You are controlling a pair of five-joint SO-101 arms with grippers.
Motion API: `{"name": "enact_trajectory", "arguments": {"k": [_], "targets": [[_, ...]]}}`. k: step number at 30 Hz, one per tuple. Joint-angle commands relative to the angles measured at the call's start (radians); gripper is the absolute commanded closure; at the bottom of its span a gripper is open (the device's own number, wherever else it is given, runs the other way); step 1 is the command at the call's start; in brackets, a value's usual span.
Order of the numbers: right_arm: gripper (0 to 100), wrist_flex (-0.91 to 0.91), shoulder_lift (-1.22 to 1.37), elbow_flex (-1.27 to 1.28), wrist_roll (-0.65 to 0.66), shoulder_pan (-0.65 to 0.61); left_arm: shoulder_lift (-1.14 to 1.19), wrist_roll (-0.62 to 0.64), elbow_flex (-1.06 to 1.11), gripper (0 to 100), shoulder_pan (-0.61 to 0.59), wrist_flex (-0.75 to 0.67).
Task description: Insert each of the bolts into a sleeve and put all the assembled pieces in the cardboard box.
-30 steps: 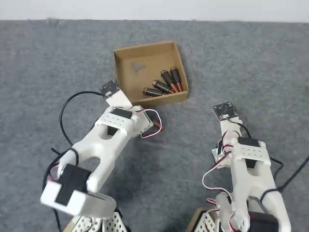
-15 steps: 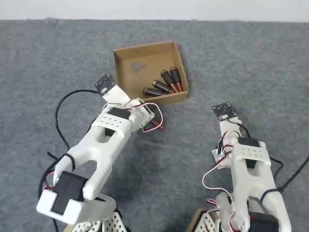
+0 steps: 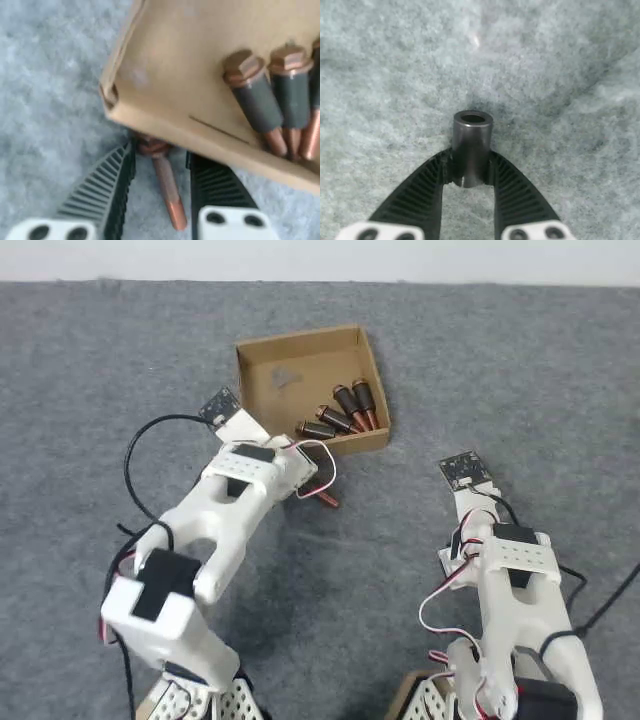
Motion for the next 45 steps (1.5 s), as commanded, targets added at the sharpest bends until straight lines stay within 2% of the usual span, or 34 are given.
{"name": "enact_trajectory", "arguments": {"k": [1, 3, 7, 14, 20, 22, 25, 28, 31, 35, 45], "targets": [[99.1, -0.008, -0.033, -0.002, 0.014, 0.015, 0.003, 0.012, -0.073, 84, -0.023, 0.002], [99.1, -0.008, -0.033, -0.002, 0.014, 0.015, 0.012, 0.012, -0.076, 87, -0.023, 0.005], [99.1, -0.008, -0.033, -0.002, 0.014, 0.015, 0.015, 0.008, -0.079, 100, -0.021, 0.006], [99.1, -0.007, -0.033, -0.002, 0.014, 0.015, 0.015, -0.011, -0.074, 99, -0.015, 0.025], [99.1, -0.007, -0.033, 0.000, 0.014, 0.015, -0.064, -0.292, -0.082, 99, -0.014, 0.107], [99.1, -0.007, -0.033, 0.000, 0.014, 0.015, -0.098, -0.341, -0.082, 99, -0.014, 0.124], [99.1, -0.007, -0.033, 0.000, 0.014, 0.015, -0.124, -0.308, -0.079, 99, -0.014, 0.144], [99.1, -0.007, -0.033, 0.000, 0.014, 0.015, -0.126, -0.195, -0.071, 98, -0.021, 0.137], [99.1, -0.007, -0.033, 0.000, 0.014, 0.015, -0.124, -0.135, -0.067, 92, -0.021, 0.141], [99.1, -0.007, -0.033, 0.000, 0.014, 0.015, -0.123, -0.130, -0.041, 84, -0.014, 0.140], [99.1, -0.007, -0.033, 0.000, 0.014, 0.015, -0.104, -0.129, -0.031, 88, 0.023, 0.138]]}}
